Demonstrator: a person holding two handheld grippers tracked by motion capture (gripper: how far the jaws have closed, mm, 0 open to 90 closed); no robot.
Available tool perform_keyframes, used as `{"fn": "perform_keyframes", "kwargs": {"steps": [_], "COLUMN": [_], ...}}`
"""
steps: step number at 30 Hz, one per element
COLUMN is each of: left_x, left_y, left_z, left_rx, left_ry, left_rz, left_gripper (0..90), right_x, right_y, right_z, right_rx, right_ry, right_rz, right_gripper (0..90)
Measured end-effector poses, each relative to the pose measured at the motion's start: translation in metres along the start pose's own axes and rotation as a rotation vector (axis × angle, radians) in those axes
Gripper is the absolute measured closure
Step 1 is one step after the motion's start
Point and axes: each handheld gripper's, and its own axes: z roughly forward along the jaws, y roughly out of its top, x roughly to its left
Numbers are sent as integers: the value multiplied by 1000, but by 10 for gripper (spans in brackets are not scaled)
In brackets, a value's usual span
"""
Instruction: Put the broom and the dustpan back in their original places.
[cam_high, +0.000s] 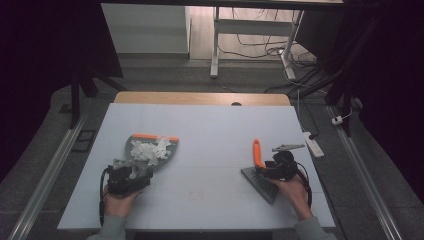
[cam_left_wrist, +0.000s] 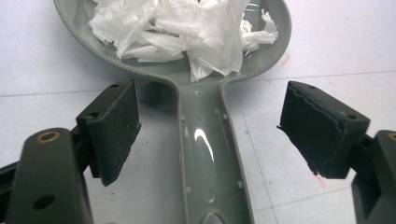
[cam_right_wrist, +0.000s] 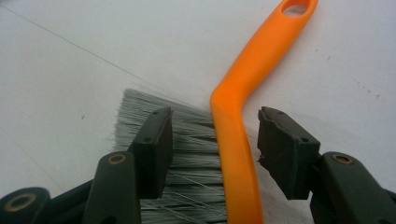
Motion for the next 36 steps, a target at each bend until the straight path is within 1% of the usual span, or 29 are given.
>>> {"fn": "perform_keyframes", "kwargs": {"steps": [4, 6, 8, 9, 12, 14, 15, 17, 19, 21, 22, 24, 27, 31, 36], "left_x": [1, 2, 2, 2, 2, 1, 1, 0, -2, -3, -4, -4, -4, -3, -3], "left_y": [0, 0, -1, -1, -1, -1, -1, 0, 0, 0, 0, 0, 0, 0, 0], "left_z": [-6, -8, -11, -12, -18, -20, -21, -21, -22, -22, -22, -21, -20, -21, -21], "left_rx": [-4, -6, -6, -7, -15, -19, -15, -8, 3, 10, 15, 21, 30, 32, 28], "left_ry": [-19, -35, -47, -53, -84, -115, -131, -141, -169, -183, -197, -204, -217, -228, -233], "left_rz": [34, 45, 65, 77, 110, 133, 146, 181, 213, 240, 255, 276, 290, 295, 300], "left_gripper": [214, 225, 236, 242, 266, 272, 281, 281, 282, 284, 286, 287, 291, 291, 291], "right_x": [4, 7, 10, 11, 15, 17, 18, 20, 21, 22, 23, 23, 23, 22, 22], "right_y": [-1, -2, -3, -4, -8, -11, -12, -15, -18, -21, -23, -27, -34, -41, -43], "right_z": [-6, -11, -15, -17, -21, -23, -23, -24, -26, -28, -30, -32, -37, -43, -44], "right_rx": [-43, -67, -88, -95, -109, -114, -114, -121, -127, -134, -137, -144, -157, -171, -179], "right_ry": [-3, -1, 9, 21, 41, 49, 51, 56, 57, 63, 65, 66, 82, 89, 91], "right_rz": [-20, -42, -66, -78, -103, -121, -127, -139, -158, -171, -176, -192, -208, -230, -251], "right_gripper": [455, 466, 471, 471, 475, 477, 476, 477, 477, 478, 478, 479, 483, 490, 491]}}
